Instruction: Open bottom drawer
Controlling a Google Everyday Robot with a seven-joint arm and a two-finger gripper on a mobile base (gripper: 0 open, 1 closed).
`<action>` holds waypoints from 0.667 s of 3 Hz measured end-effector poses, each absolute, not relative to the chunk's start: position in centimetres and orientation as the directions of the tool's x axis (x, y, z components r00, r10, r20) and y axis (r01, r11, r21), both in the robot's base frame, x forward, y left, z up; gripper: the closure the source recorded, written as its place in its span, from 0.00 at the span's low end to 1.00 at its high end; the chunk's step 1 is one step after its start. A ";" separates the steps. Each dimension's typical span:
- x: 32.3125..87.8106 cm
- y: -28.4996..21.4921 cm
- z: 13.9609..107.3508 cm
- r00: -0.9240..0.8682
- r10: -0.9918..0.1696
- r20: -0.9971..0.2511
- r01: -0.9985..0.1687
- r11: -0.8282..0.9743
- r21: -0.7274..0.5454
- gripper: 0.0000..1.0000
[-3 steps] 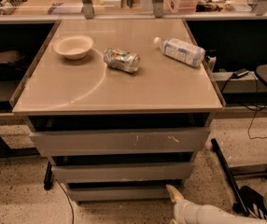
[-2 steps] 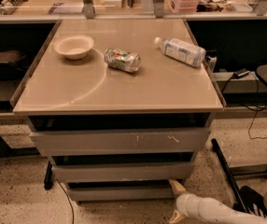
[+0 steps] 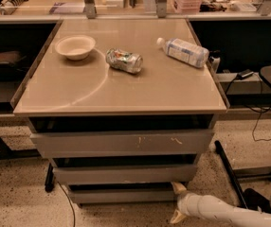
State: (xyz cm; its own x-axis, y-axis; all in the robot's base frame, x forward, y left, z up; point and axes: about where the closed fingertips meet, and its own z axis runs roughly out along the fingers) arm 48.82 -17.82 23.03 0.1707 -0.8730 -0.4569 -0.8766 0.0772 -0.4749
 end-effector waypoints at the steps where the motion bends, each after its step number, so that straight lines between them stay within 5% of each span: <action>1: 49.6 -17.8 20.7 0.141 -0.872 -0.468 -0.907 0.076 -0.415 0.00; 2: 49.9 -17.9 17.6 0.092 -0.862 -0.499 -0.943 0.085 -0.321 0.00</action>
Offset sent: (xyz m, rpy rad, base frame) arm 0.0095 -0.0020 -0.0669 0.0193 0.2212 0.0223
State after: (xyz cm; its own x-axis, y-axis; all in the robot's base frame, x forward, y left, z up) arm 49.94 -17.88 17.64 0.0924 -0.8615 -0.4993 -0.9432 0.0849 -0.3211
